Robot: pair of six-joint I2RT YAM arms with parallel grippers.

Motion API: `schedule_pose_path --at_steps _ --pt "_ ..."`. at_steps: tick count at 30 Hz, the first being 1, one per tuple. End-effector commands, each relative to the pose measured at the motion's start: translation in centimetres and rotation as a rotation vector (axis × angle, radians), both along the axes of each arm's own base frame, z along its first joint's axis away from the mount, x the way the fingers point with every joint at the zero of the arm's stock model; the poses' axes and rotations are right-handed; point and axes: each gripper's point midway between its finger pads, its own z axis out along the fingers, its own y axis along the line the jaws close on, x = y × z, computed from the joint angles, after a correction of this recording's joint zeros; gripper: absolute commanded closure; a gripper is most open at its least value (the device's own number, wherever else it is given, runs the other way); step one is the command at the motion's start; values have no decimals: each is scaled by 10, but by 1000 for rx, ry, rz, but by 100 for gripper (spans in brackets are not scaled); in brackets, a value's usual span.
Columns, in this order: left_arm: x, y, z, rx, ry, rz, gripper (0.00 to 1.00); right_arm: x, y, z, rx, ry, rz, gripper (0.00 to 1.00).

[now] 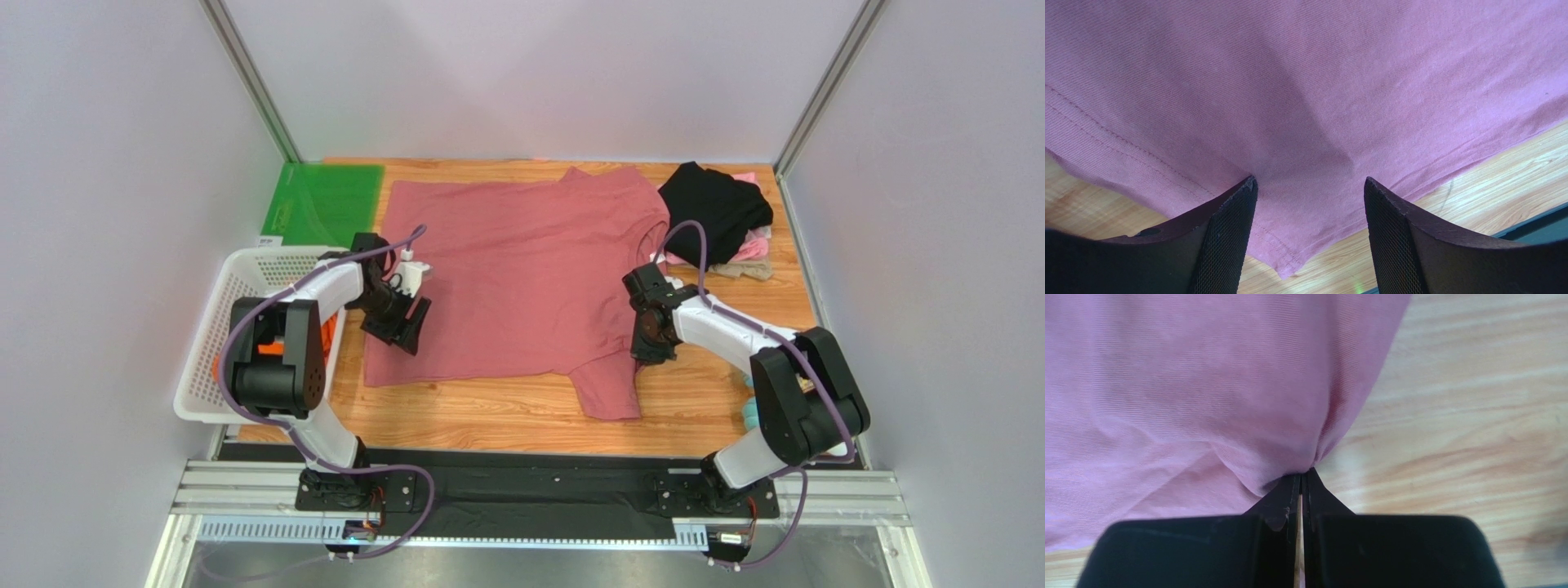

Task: Fold and stack the t-shirts
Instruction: Flatten out the tshirt

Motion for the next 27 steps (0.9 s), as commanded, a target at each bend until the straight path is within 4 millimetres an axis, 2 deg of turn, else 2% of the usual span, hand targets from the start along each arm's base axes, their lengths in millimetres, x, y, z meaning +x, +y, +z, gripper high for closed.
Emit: schedule_pose_path --at_steps 1,8,12,16,22,23,24,25,26,27 --pt "10 22 -14 68 -11 -28 28 -18 -21 11 -62 29 -31 100" --pt "18 25 -10 62 -21 -26 28 -29 -30 38 -58 -17 -97 100" --pt "17 25 -8 61 -28 -33 28 -35 -38 35 -89 4 -116 100" --pt "15 26 -6 65 -39 -46 28 -34 -55 34 -128 12 -191 100" --pt "15 26 -3 61 -50 -50 28 -25 -83 45 -113 -31 -348 99" --pt "14 26 -3 58 -49 -54 28 -23 -83 45 -94 -36 -356 75" --pt "14 25 -2 56 -53 -57 28 -22 -85 46 -84 -33 -348 58" --pt "15 25 -1 53 -58 -57 28 -21 -83 46 -74 -29 -334 47" --pt "16 24 0 49 -59 -55 28 -20 -77 45 -49 -18 -318 32" --pt "16 24 0 48 -55 -54 28 -19 -75 45 -36 -14 -310 28"
